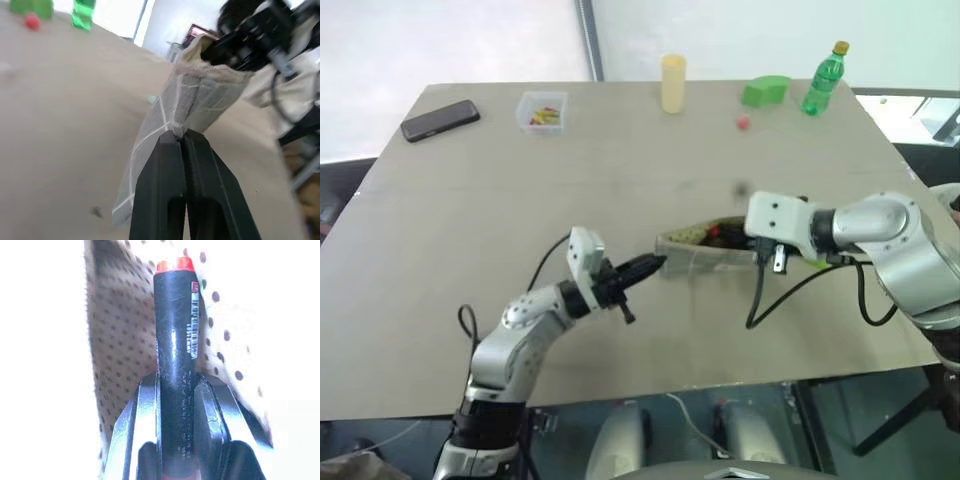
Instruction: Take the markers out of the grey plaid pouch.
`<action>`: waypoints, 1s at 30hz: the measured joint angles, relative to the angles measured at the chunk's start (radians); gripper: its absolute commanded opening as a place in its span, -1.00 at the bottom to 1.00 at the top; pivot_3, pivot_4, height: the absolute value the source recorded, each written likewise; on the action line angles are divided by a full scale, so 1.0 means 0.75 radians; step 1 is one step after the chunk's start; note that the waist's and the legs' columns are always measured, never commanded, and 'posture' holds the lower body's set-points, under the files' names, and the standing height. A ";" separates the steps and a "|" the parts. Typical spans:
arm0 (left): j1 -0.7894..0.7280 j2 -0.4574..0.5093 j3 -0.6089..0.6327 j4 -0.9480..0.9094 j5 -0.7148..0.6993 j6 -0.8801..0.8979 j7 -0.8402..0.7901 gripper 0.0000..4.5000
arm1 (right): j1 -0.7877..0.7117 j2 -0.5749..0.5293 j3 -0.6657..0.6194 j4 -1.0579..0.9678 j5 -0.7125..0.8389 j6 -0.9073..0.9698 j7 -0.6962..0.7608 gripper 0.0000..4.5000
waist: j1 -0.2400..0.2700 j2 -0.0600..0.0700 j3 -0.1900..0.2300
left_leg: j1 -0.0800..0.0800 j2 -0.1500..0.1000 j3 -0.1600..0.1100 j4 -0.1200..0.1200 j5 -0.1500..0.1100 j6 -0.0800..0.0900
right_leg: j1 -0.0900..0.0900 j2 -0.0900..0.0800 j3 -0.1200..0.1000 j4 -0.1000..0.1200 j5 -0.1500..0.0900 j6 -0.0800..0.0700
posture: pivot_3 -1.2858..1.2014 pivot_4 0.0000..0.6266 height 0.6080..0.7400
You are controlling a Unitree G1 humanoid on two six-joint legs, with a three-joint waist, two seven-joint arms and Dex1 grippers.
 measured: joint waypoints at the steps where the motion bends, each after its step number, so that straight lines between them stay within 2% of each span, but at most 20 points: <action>1: -0.025 0.003 -0.016 0.027 0.081 -0.069 0.019 -1.00 | -0.012 0.025 -0.037 0.000 0.023 0.039 -0.018 -0.83 | 0.000 0.000 0.000 | 0.000 0.000 0.001 0.000 0.000 0.000 | 0.000 0.000 0.000 0.000 0.000 0.000 | 0.03 -0.52 1.00; 5: -0.089 -0.006 -0.065 0.137 0.290 -0.312 0.060 -1.00 | -0.019 0.080 -0.081 0.010 0.061 0.087 -0.089 -0.83 | 0.001 0.000 0.000 | -0.001 0.000 0.001 0.000 0.000 0.000 | 0.000 0.000 0.000 -0.001 0.000 0.000 | 0.03 -0.52 1.00; 7: -0.087 0.003 -0.071 0.183 0.354 -0.413 0.068 -1.00 | -0.017 0.134 -0.173 0.021 0.117 0.117 -0.113 -0.83 | 0.001 0.000 0.000 | -0.003 0.000 0.001 0.000 0.000 0.000 | -0.002 -0.001 0.000 -0.001 0.000 0.000 | 0.03 -0.52 1.00; 10: -0.070 0.045 -0.055 0.245 0.443 -0.568 0.098 -1.00 | -0.043 0.268 -0.448 0.031 0.284 0.246 -0.164 -0.83 | -0.001 0.001 0.000 | -0.002 0.000 0.001 -0.001 0.000 0.000 | -0.002 0.000 0.000 0.001 0.000 0.000 | 0.03 -0.52 1.00; 13: -0.056 0.070 -0.018 0.288 0.460 -0.701 0.116 -1.00 | -0.089 0.305 -0.631 0.039 0.402 0.335 -0.225 -0.83 | 0.000 0.001 0.000 | -0.002 0.000 0.000 -0.002 0.000 0.000 | -0.002 -0.001 -0.001 0.003 0.000 0.000 | 0.03 -0.52 1.00; 16: -0.033 0.103 0.019 0.307 0.453 -0.828 0.113 -1.00 | 0.009 0.212 -0.604 0.088 0.405 0.283 -0.257 -0.83 | 0.015 0.000 0.000 | -0.003 0.000 0.001 -0.001 -0.001 0.001 | -0.002 -0.002 0.000 0.002 0.000 0.000 | 0.03 -0.52 1.00; 18: 0.002 0.122 0.020 0.313 0.450 -0.897 0.104 -1.00 | 0.100 0.170 -0.512 0.137 0.385 0.155 -0.280 -0.83 | 0.015 0.001 0.001 | -0.002 -0.001 0.003 -0.001 -0.001 0.002 | -0.002 -0.002 0.001 0.002 0.000 0.000 | 0.03 -0.52 1.00; 24: 0.061 0.127 0.020 0.335 0.480 -0.993 0.106 -1.00 | 0.190 0.146 -0.257 0.404 0.311 -0.268 -0.349 -0.83 | -0.004 0.001 0.001 | 0.001 0.000 0.004 -0.001 -0.001 0.002 | -0.001 -0.001 0.002 0.003 0.000 0.000 | 0.03 -0.52 1.00; 26: 0.084 0.126 0.019 0.352 0.488 -1.005 0.107 -1.00 | 0.175 0.164 -0.226 0.488 0.312 -0.353 -0.369 -0.83 | -0.008 0.002 0.001 | 0.001 0.000 0.004 0.000 -0.001 0.002 | -0.002 -0.001 0.002 0.004 0.000 0.000 | 0.03 -0.52 1.00; 29: 0.133 0.161 0.111 0.393 0.482 -1.041 0.141 -1.00 | 0.141 0.156 -0.318 0.696 0.253 -0.351 -0.519 -0.83 | -0.005 -0.001 0.000 | 0.000 0.001 0.003 0.001 -0.001 0.002 | -0.002 -0.001 0.001 0.004 0.000 0.000 | 0.03 -0.52 1.00; 30: 0.198 0.221 0.199 0.463 0.482 -1.066 0.153 -1.00 | 0.141 0.153 -0.495 0.786 0.298 -0.284 -0.568 -0.83 | 0.001 0.003 0.002 | -0.001 0.000 0.005 0.000 -0.001 0.002 | -0.003 -0.001 0.002 0.003 0.000 0.000 | 0.03 -0.52 1.00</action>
